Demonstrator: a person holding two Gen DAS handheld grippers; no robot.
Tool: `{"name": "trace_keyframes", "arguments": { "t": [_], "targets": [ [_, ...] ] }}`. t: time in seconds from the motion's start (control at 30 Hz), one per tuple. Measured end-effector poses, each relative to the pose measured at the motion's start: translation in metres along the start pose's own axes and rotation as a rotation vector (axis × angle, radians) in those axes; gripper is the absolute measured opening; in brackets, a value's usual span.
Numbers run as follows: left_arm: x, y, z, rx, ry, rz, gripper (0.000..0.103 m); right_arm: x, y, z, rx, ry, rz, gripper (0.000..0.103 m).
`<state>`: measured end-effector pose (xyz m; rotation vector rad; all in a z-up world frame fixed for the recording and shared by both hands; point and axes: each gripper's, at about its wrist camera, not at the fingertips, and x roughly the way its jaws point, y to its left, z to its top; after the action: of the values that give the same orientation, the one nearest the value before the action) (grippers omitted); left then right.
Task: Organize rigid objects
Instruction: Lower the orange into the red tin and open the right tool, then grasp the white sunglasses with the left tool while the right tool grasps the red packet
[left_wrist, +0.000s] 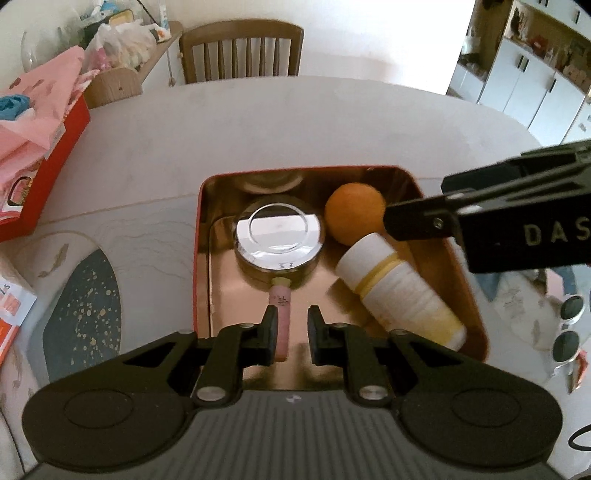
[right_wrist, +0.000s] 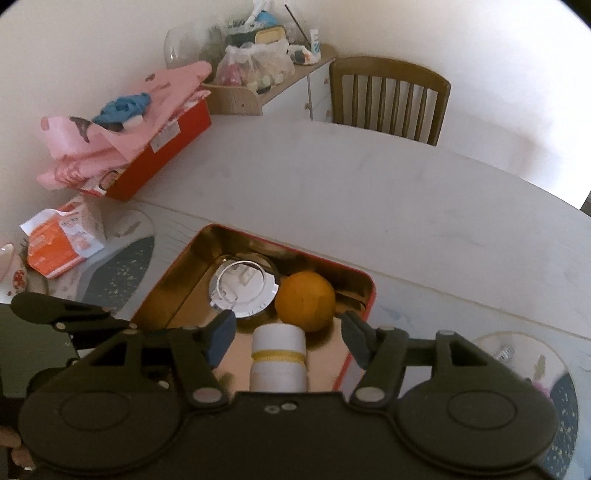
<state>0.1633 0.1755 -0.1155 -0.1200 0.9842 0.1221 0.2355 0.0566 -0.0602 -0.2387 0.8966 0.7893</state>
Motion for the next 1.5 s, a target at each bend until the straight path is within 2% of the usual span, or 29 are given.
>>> {"name": "trace_keyframes", "arguments": {
  "t": [0.2, 0.4, 0.5, 0.53, 0.57, 0.8, 0.93, 1.03, 1.17, 1.3, 1.5],
  "targets": [
    [-0.023, -0.015, -0.003, -0.018, -0.044, -0.043, 0.019, -0.035, -0.009, -0.012, 0.023, -0.041, -0.007, 0.071],
    [-0.046, -0.039, -0.004, -0.004, -0.091, -0.067, 0.028, -0.069, -0.024, -0.029, 0.07, -0.078, 0.008, 0.074],
    [-0.054, -0.051, -0.004, 0.013, -0.11, -0.075, 0.041, -0.086, -0.031, -0.041, 0.08, -0.096, 0.0, 0.076],
    [-0.057, -0.056, -0.004, 0.019, -0.119, -0.077, 0.053, -0.091, -0.034, -0.045, 0.086, -0.101, -0.001, 0.077],
    [-0.059, -0.06, -0.005, 0.024, -0.128, -0.079, 0.06, -0.097, -0.038, -0.049, 0.094, -0.107, -0.001, 0.077],
    [-0.067, -0.09, -0.003, 0.055, -0.154, -0.102, 0.062, -0.132, -0.072, -0.084, 0.138, -0.148, -0.035, 0.085],
    [-0.07, -0.109, -0.002, 0.07, -0.174, -0.115, 0.07, -0.148, -0.101, -0.107, 0.188, -0.172, -0.054, 0.09],
    [-0.069, -0.123, -0.002, 0.082, -0.181, -0.126, 0.07, -0.156, -0.123, -0.124, 0.225, -0.179, -0.069, 0.096],
    [-0.065, -0.143, -0.001, 0.089, -0.182, -0.134, 0.078, -0.163, -0.149, -0.146, 0.262, -0.178, -0.086, 0.101],
    [-0.058, -0.16, 0.0, 0.085, -0.173, -0.147, 0.082, -0.162, -0.164, -0.164, 0.264, -0.149, -0.09, 0.103],
    [-0.042, -0.19, -0.008, 0.098, -0.14, -0.18, 0.082, -0.145, -0.169, -0.189, 0.233, -0.051, -0.063, 0.103]
  ]
}}
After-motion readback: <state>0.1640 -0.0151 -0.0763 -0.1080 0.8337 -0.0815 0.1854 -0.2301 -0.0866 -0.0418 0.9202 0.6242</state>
